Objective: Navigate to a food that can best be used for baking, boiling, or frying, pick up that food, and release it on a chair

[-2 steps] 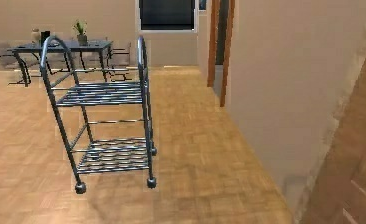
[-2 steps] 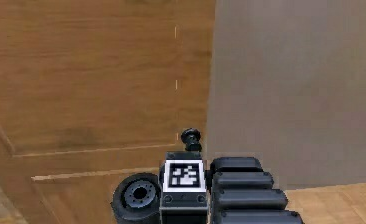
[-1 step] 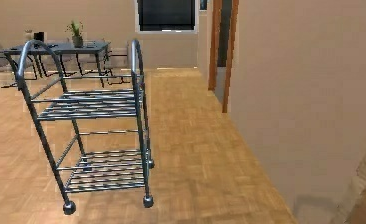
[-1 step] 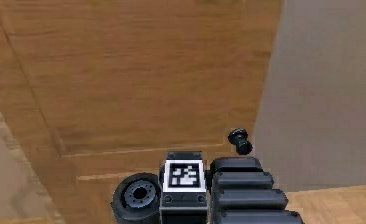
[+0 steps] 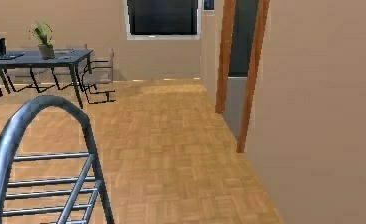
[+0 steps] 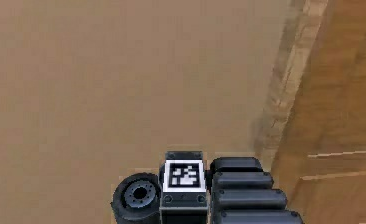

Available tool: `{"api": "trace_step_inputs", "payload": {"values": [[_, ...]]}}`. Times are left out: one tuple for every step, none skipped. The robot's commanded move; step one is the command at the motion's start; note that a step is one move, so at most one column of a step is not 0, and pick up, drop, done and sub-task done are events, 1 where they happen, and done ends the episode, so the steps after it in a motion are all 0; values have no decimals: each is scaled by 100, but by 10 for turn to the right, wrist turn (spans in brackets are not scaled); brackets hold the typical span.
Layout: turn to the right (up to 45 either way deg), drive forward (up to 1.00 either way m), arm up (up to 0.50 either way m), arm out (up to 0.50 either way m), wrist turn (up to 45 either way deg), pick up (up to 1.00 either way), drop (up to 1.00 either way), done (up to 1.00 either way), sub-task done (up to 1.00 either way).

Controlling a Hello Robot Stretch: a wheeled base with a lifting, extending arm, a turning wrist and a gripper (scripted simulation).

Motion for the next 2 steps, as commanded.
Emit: {"api": "trace_step_inputs", "payload": {"values": [[-120,0,0,0,0,0,0,0,0],[0,10,0,0,0,0,0,0,0]]}}
